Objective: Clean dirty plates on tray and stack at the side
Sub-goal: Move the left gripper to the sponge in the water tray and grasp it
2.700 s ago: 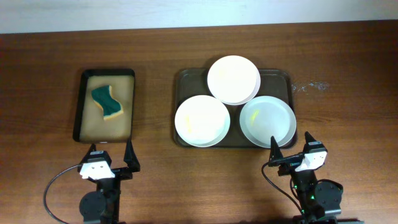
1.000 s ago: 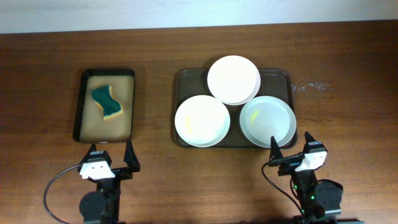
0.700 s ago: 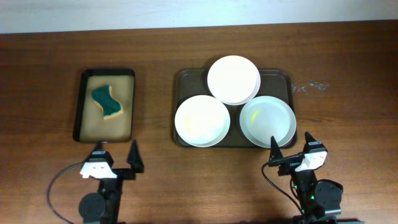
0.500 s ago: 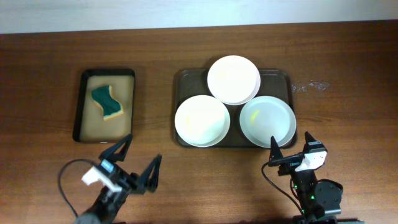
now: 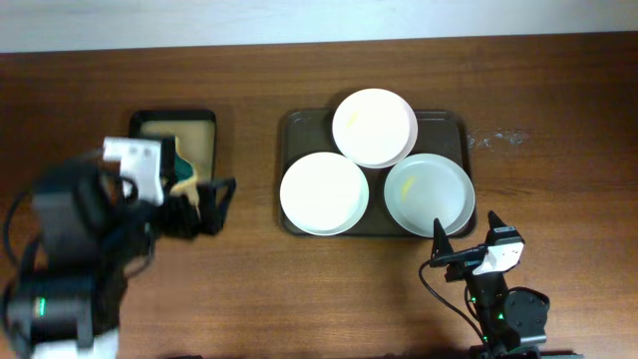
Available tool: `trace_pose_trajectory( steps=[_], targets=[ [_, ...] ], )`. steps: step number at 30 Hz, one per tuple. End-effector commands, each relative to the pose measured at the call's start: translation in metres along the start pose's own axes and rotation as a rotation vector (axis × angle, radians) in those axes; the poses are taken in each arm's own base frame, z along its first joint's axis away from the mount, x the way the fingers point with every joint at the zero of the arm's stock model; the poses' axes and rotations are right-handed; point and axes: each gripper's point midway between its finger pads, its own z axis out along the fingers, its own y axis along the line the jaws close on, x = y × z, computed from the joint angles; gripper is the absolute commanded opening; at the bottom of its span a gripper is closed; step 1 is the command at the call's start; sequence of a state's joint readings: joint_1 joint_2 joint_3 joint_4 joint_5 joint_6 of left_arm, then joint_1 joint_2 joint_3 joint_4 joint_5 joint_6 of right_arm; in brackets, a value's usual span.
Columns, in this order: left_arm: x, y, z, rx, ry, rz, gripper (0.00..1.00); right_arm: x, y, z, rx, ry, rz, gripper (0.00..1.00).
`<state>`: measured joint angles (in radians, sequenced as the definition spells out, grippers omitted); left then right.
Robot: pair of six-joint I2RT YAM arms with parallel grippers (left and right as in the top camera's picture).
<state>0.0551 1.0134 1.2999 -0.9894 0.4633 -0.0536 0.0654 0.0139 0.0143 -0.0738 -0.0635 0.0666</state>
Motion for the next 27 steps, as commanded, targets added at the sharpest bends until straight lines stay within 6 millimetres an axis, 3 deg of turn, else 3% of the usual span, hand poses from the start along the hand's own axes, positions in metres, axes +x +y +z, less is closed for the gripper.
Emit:
trace_pose_trajectory(
  steps=[1,2,5,6,11,13,17,19,21,24,26,27],
  targets=[
    [0.013,0.066,0.049,-0.239,0.246,-0.125,0.99,0.003,-0.001,0.000,0.006,0.002,-0.008,0.98],
    [0.021,0.099,0.076,-0.324,0.341,-0.160,0.99,0.003,-0.001,0.000,0.006,0.002,-0.008,0.98],
    [0.033,0.141,0.116,-0.372,0.417,-0.218,0.99,0.003,-0.001,0.000,0.006,0.002,-0.008,0.98],
    [0.043,0.169,0.145,-0.391,0.439,-0.267,0.99,0.003,-0.001,0.000,0.006,0.002,-0.008,0.98],
    [0.062,0.228,0.193,-0.451,0.413,-0.445,0.99,0.003,-0.001,0.000,0.006,0.002,-0.008,0.98],
    [0.056,0.241,0.202,-0.463,0.371,-0.435,0.99,0.003,-0.001,0.000,0.006,0.002,-0.008,0.98],
    [0.026,0.258,0.212,-0.503,0.238,-0.378,1.00,0.003,-0.001,0.000,0.006,0.002,-0.008,0.98],
    [0.027,0.268,0.220,-0.527,0.224,-0.369,0.99,0.003,-0.001,0.000,0.006,0.002,-0.008,0.98],
    [0.046,0.275,0.231,-0.530,0.273,-0.385,0.89,0.003,-0.001,0.000,0.006,0.002,-0.008,0.98],
    [0.078,0.284,0.244,-0.550,0.359,-0.409,0.84,0.003,-0.001,0.000,0.006,0.002,-0.008,0.98],
    [0.089,0.285,0.248,-0.549,0.391,-0.419,0.63,0.003,-0.001,0.000,0.006,0.002,-0.008,0.98],
    [0.091,0.285,0.248,-0.547,0.398,-0.422,0.61,0.003,-0.001,0.000,0.006,0.002,-0.008,0.98]
  ],
)
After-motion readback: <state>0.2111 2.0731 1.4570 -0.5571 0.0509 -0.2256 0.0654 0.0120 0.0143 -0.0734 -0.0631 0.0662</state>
